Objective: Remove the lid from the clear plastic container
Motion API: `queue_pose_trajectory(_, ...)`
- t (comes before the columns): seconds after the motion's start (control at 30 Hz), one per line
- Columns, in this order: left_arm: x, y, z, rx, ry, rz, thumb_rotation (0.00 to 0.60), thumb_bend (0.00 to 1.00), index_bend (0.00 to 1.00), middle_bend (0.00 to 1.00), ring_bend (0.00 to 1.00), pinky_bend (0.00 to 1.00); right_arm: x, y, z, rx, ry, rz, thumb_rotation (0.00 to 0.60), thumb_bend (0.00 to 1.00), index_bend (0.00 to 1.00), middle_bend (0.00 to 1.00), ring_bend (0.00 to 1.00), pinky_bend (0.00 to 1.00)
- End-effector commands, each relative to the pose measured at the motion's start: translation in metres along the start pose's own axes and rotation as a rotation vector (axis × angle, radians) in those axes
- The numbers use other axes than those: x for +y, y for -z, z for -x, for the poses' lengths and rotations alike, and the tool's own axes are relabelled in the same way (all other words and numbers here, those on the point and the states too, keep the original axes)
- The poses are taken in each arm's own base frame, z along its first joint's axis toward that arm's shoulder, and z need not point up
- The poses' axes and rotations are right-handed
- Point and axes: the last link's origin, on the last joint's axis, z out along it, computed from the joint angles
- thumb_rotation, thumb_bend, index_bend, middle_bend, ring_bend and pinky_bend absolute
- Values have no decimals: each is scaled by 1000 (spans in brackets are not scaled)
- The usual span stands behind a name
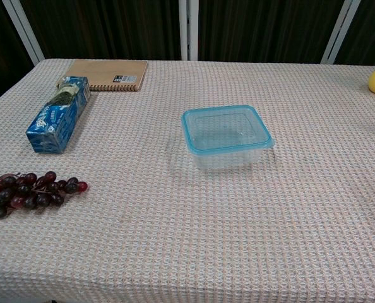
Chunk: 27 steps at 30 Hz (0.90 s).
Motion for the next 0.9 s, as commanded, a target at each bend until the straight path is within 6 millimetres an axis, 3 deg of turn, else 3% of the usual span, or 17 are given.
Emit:
queue_pose_trajectory(0.03,1,0,1,3,15,-1,600,0,118,136,50,20,-3,-4,0,-5,4,-11,600,142,0,94,0,0)
queue_pose_trajectory(0.27,3,1,5,-6,35,-5,600,0,118,136,50,20,-11,-13,-1,-19,21,-53,600,142,0,94,0,0)
queue_pose_trajectory(0.37,5,2,4,-1,42,0,600,0,118,136,50,21,-17,-27,-1,-21,25,-88,600,142,0,98,0,0)
queue_pose_trajectory(0.47,7,2,3,2,57,6,600,0,118,136,50,21,-28,-55,3,-38,48,-129,600,141,0,98,0,0)
queue_pose_trajectory(0.6,12,3,1,11,59,21,600,0,118,136,50,21,-61,-99,17,-100,71,-227,600,165,0,125,0,0)
queue_pose_trajectory(0.67,15,3,1,10,58,28,600,0,118,136,50,21,-78,-117,24,-163,35,-271,600,293,0,155,0,0)
queue_pose_trajectory(0.73,17,3,1,8,57,33,600,0,118,136,50,22,-99,-137,33,-237,-31,-305,600,539,0,186,0,0)
queue_pose_trajectory(0.8,19,2,1,5,56,37,600,0,118,136,50,23,-118,-156,40,-296,-70,-336,600,724,0,257,9,0)
queue_pose_trajectory(0.9,21,1,2,2,57,40,600,0,118,136,50,23,-140,-178,54,-360,-77,-362,600,879,0,301,25,0)
